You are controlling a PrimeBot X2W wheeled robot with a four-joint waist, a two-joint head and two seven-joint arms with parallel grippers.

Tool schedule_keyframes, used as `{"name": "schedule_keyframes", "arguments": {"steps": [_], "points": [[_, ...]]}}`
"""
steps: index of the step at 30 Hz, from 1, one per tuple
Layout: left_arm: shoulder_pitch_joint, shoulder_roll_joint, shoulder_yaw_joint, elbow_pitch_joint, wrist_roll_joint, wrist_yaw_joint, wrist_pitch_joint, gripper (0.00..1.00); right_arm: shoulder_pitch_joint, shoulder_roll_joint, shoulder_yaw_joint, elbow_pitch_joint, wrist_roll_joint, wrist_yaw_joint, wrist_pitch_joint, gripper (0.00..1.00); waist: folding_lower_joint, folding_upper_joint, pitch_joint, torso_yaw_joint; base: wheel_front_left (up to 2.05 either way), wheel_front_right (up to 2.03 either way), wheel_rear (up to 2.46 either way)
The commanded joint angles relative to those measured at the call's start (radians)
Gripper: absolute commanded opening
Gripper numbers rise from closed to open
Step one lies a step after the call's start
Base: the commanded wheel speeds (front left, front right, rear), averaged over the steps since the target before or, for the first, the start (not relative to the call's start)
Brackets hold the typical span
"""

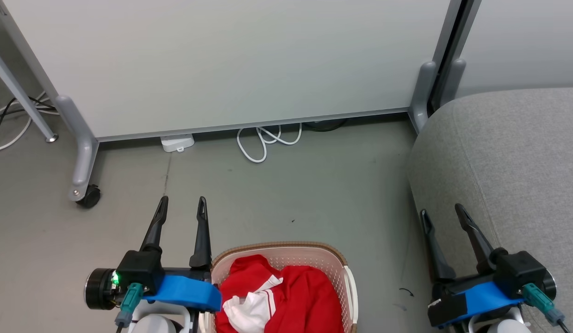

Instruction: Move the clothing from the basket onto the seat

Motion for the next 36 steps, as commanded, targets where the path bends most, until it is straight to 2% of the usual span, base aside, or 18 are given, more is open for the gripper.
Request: {"name": "schedule_keyframes", "arguments": {"steps": [1, 21, 30, 36], "points": [[-0.018, 0.003, -0.005, 0.002, 0.018, -0.004, -0.007, 1.00, -0.010, -0.006, 0.003, -0.001, -0.017, 0.002, -0.011, 1.00, 0.0000, 0.0000, 0.001, 0.000, 0.00, 0.00, 0.00], [-0.028, 0.003, -0.013, 0.020, 0.017, -0.010, -0.012, 1.00, -0.015, -0.006, 0.004, 0.001, -0.029, 0.002, -0.014, 1.00, 0.0000, 0.0000, 0.010, 0.000, 0.00, 0.00, 0.00], [-0.126, 0.012, -0.046, 0.136, 0.047, -0.088, -0.011, 1.00, -0.040, -0.006, 0.008, -0.015, -0.034, 0.002, -0.013, 1.00, 0.0000, 0.0000, 0.065, -0.015, 0.00, 0.00, 0.00], [-0.259, 0.047, -0.100, 0.277, 0.077, -0.126, -0.011, 1.00, -0.094, -0.006, 0.021, -0.040, -0.047, 0.002, -0.013, 1.00, 0.0000, 0.0000, 0.172, -0.060, 0.00, 0.00, 0.00]]}}
